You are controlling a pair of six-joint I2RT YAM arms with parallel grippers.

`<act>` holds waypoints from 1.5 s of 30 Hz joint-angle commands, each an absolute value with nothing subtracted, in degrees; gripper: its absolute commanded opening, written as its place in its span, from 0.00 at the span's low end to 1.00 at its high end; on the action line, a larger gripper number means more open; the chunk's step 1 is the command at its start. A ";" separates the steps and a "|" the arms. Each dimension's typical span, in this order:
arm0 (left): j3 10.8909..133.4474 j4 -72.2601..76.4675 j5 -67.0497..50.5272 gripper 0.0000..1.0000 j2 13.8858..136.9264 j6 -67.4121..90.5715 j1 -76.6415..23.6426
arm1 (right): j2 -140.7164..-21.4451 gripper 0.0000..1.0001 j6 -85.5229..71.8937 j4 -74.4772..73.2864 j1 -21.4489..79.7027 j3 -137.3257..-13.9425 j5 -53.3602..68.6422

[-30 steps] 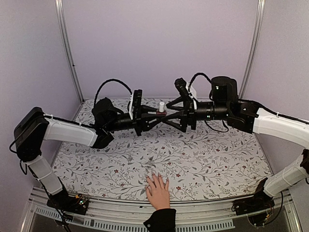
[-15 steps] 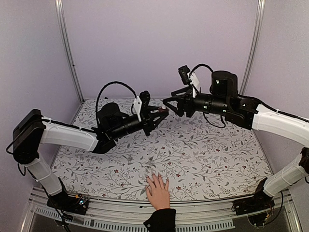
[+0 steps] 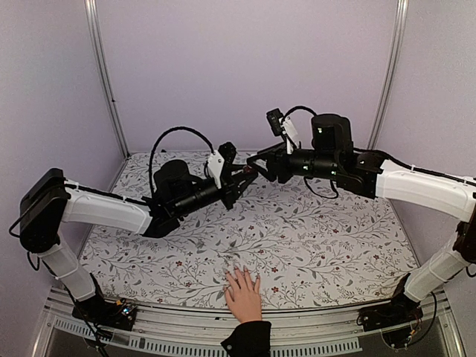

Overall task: Paint the nails
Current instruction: Unscrew the nail polish bottle.

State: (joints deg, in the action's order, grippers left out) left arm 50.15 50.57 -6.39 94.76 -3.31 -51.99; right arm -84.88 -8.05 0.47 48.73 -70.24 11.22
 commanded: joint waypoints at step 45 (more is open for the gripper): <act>54.22 56.65 -49.72 0.00 95.07 5.35 -48.79 | -81.38 0.00 14.97 -7.46 48.78 -69.78 43.83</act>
